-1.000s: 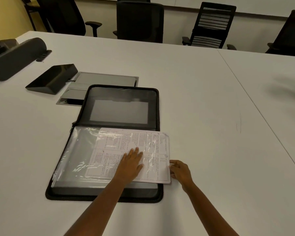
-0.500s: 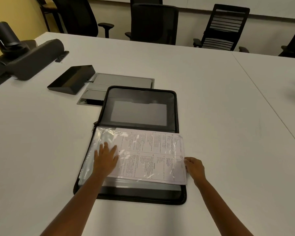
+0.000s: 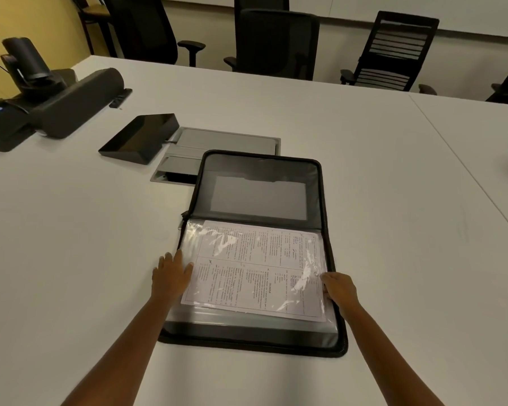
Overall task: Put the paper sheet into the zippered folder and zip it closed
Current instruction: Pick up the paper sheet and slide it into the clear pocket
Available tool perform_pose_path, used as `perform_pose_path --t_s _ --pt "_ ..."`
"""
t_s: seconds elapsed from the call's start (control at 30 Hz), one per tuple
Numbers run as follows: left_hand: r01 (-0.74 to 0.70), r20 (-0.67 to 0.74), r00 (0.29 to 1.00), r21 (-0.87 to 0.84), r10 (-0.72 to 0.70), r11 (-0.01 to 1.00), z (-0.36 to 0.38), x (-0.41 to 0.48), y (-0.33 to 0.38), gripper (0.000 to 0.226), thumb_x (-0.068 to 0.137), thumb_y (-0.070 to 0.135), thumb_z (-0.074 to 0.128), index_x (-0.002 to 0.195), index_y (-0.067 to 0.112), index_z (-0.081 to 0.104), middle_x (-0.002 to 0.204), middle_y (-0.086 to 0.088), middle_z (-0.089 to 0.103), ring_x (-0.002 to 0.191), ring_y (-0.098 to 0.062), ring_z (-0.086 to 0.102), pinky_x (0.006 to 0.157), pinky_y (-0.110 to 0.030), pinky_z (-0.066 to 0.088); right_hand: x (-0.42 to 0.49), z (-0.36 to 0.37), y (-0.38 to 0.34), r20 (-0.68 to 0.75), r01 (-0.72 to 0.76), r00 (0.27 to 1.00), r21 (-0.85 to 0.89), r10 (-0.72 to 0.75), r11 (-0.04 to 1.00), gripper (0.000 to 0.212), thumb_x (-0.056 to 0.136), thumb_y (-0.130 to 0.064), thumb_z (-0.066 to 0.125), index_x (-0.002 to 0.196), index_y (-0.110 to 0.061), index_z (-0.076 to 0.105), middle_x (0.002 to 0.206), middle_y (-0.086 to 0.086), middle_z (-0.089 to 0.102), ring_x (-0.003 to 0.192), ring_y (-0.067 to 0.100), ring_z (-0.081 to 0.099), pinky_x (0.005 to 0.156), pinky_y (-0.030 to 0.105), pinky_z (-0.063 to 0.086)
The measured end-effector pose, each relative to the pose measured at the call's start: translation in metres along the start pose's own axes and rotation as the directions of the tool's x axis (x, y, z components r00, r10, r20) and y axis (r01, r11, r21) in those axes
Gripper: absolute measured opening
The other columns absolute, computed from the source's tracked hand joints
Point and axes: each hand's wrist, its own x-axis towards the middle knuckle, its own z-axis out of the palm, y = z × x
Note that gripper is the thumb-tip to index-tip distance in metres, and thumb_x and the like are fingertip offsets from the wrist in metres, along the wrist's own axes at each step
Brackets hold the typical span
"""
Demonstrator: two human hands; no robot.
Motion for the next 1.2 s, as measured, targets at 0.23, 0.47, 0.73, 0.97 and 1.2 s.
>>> perform_pose_path --t_s 0.23,0.47,0.73,0.97,1.2 --pt "-0.052 -0.022 0.999 -0.163 0.049 0.985 0.002 -0.005 -0.003 0.049 0.099 0.025 0.039 0.141 0.004 0.029 0.140 -0.018 0.045 0.128 -0.032 0.044 0.105 -0.043 0.041 0.003 0.008 -0.013 0.031 -0.182 0.983 0.060 0.180 0.982 0.031 0.084 -0.007 0.051 0.054 -0.007 0.043 0.053 0.007 0.043 0.046 0.014 0.036 0.049 0.025 0.030" --pt "-0.050 -0.025 0.999 -0.231 0.046 0.972 0.002 -0.007 -0.005 0.051 0.099 0.025 0.039 0.143 0.004 0.026 0.145 -0.017 0.041 0.131 -0.034 0.043 0.109 -0.044 0.039 0.000 0.018 -0.022 0.119 -0.214 0.974 0.210 0.192 0.954 0.017 0.088 -0.012 0.051 0.078 0.001 0.056 0.069 0.015 0.058 0.059 0.024 0.054 0.058 0.028 0.043" --pt "-0.062 -0.018 0.998 -0.250 0.059 0.966 0.005 -0.011 -0.009 0.055 0.098 0.021 0.044 0.145 0.004 0.021 0.148 -0.017 0.036 0.134 -0.032 0.039 0.110 -0.042 0.038 -0.005 0.026 -0.030 0.154 -0.210 0.973 0.262 0.174 0.942 0.014 0.089 -0.013 0.052 0.079 -0.004 0.055 0.070 0.009 0.059 0.061 0.021 0.057 0.051 0.025 0.043" --pt "-0.087 -0.023 0.996 -0.201 0.084 0.976 0.007 -0.014 -0.011 0.061 0.097 0.024 0.047 0.146 0.005 0.017 0.146 -0.017 0.037 0.134 -0.030 0.039 0.109 -0.039 0.039 -0.008 0.024 -0.030 0.132 -0.155 0.981 0.085 0.143 0.984 0.022 0.092 -0.014 0.047 0.100 0.005 0.055 0.109 0.026 0.063 0.091 0.036 0.060 0.077 0.038 0.051" --pt "-0.124 -0.005 0.992 -0.189 0.125 0.974 0.009 -0.016 -0.017 0.062 0.094 0.028 0.051 0.146 0.013 0.022 0.139 -0.020 0.036 0.129 -0.031 0.039 0.106 -0.037 0.039 -0.027 0.040 -0.021 -0.256 -0.058 0.965 -0.444 -0.064 0.894 0.071 0.085 -0.027 0.060 0.140 -0.006 0.020 0.141 0.023 0.034 0.130 0.039 0.032 0.105 0.054 0.035"
